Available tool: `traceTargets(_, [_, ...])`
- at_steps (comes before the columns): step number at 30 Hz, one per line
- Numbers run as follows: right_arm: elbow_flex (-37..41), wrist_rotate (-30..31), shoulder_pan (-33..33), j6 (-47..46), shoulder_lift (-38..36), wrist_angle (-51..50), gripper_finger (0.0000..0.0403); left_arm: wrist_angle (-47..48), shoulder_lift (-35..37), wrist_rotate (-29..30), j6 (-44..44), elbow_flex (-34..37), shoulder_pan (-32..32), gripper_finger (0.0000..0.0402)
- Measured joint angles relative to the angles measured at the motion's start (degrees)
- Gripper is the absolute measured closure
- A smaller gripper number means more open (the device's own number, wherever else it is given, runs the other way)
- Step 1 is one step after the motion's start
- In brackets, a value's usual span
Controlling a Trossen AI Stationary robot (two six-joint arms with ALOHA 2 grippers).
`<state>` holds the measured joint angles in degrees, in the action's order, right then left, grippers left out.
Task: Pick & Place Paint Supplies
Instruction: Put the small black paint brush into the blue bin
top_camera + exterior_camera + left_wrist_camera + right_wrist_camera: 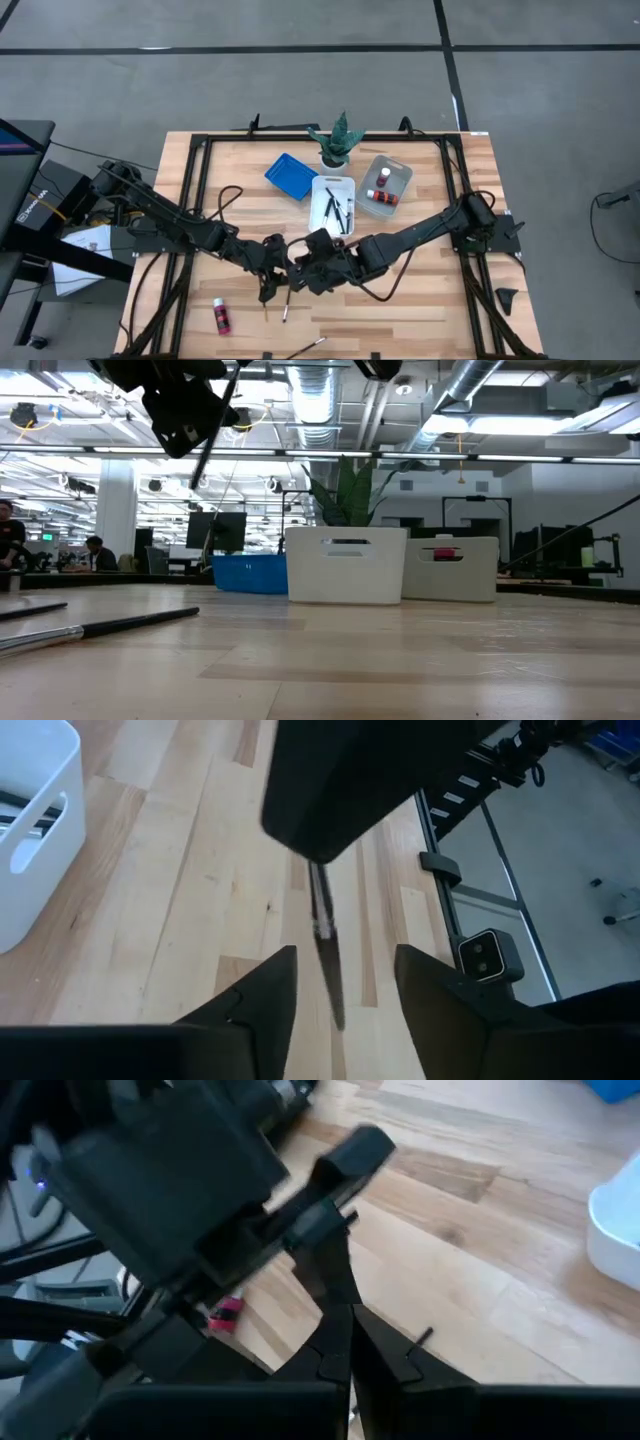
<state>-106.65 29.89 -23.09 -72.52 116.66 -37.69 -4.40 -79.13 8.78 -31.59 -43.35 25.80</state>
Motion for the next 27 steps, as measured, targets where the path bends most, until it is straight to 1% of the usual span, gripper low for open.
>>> traceTargets(6, [0.0,-0.7,0.8,1.1,0.0,0.4,0.0403,0.0,0.0,0.0,-0.4,0.0,0.0,0.0289])
traceTargets(9, [0.0,-1.3,0.8,1.5,0.0,0.5,0.0403,0.1,0.0,0.0,-0.4,0.0,0.0,0.0324])
traceTargets(13, [0.0,-1.5,0.8,1.7,0.0,0.8,0.0403,0.6,0.0,0.5,-0.4,0.0,0.0,0.0381])
traceTargets(14, [0.0,-1.4,0.7,1.9,-0.1,0.8,0.0403,0.6,0.0,0.6,-0.4,0.1,-0.1,0.0388])
traceTargets(20, [0.0,-1.4,0.7,2.4,-0.1,0.7,0.0403,0.6,0.0,0.8,-0.4,0.1,-0.1,0.0394])
traceTargets(23, [0.0,-0.4,0.7,3.9,-0.1,1.3,0.0402,0.4,0.0,0.8,-0.4,0.1,0.0,0.0395])
traceTargets(27, [0.0,1.5,0.4,3.7,-0.1,1.4,0.0389,0.4,0.0,0.6,-0.4,0.1,0.0,0.0398])
